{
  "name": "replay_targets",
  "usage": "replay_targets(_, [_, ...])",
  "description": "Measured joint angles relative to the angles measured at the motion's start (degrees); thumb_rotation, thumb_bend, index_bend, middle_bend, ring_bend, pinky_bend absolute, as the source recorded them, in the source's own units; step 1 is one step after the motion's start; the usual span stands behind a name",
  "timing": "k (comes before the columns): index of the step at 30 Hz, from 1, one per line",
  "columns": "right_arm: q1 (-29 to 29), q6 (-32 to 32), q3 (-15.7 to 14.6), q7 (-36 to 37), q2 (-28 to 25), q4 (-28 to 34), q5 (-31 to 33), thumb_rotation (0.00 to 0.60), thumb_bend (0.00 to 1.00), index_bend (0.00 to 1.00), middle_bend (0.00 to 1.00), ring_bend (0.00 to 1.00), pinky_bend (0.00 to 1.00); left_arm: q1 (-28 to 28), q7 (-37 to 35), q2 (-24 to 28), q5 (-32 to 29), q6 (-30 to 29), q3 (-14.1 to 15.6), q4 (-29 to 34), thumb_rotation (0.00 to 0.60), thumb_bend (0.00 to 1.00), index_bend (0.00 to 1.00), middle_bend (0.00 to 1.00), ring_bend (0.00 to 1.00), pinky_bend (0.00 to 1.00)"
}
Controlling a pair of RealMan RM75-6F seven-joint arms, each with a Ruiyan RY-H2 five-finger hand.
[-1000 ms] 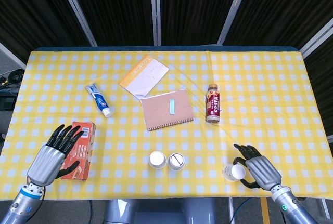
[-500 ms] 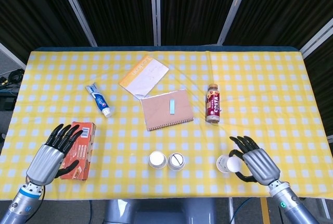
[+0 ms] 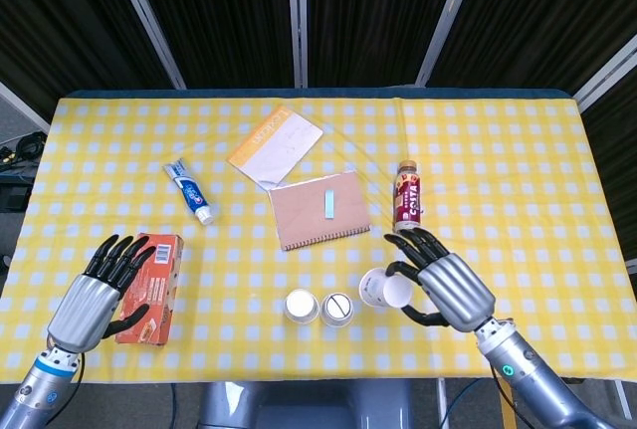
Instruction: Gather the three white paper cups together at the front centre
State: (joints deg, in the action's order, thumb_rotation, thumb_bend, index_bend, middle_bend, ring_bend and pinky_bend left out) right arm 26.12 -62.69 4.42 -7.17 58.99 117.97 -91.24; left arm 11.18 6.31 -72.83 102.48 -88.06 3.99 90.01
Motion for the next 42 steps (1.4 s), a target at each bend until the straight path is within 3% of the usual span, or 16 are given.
replay_targets(14, [6.75,6.17,3.79,-9.65,7.17,4.37,9.67,0.6,0.23,0.48,0.08,0.0,0.08,0.11,-0.71,0.52,-0.35,0.66,-0.29,0.05,0.6,0.26,0.0,0.0,0.0,0.0])
replay_targets(42, [9.83,5.19,1.73,-20.1,13.63,3.22,18.64,0.6,0.23,0.48,0.08,0.0,0.09,0.13,-0.64,1.03,-0.29,1.9,0.0,0.78,0.6,0.26,0.0,0.0,0.0,0.0])
